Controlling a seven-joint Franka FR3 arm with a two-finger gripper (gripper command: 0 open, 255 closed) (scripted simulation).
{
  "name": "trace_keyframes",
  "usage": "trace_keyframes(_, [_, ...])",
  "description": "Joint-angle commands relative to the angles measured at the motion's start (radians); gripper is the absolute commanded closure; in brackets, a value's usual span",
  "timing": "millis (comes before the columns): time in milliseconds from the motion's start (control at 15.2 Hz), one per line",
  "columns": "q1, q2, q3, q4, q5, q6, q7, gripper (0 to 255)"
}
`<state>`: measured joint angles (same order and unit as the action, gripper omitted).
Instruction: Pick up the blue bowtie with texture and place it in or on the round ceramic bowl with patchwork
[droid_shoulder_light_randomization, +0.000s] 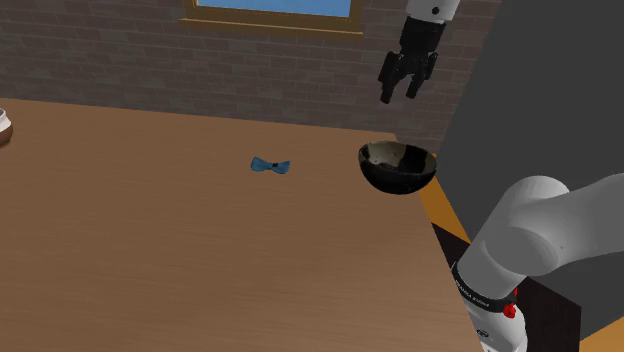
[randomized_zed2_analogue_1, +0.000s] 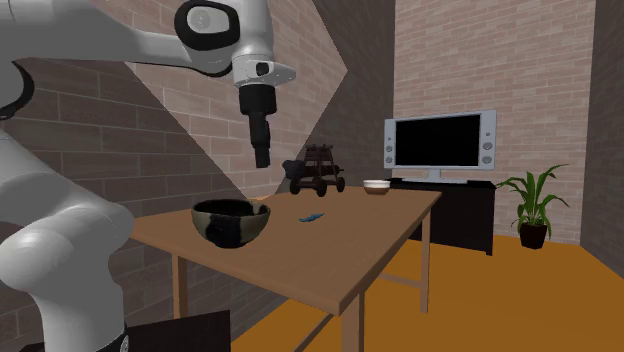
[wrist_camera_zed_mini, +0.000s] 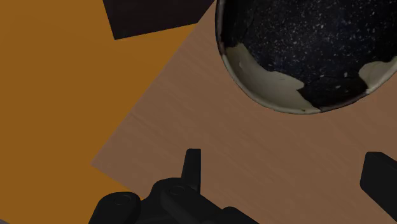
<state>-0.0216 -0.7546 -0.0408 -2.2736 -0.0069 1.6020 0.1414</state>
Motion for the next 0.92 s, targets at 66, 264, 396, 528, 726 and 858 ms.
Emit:
trace_keyframes(66, [0.007,0.012,0.017,-0.01,0.007,0.025,0.015,0])
trace_keyframes(264, [0.026,0.054,0.068,-0.033,0.026,0.102,0.06,0])
trace_keyframes(396, [0.038,0.089,0.103,-0.041,0.036,0.153,0.09,0])
trace_keyframes(528, [0.05,0.128,0.137,-0.045,0.043,0.203,0.12,0])
trace_keyframes(726, [0.064,0.194,0.188,-0.042,0.048,0.277,0.166,0])
trace_keyframes(858, [0.072,0.244,0.222,-0.033,0.047,0.324,0.198,0])
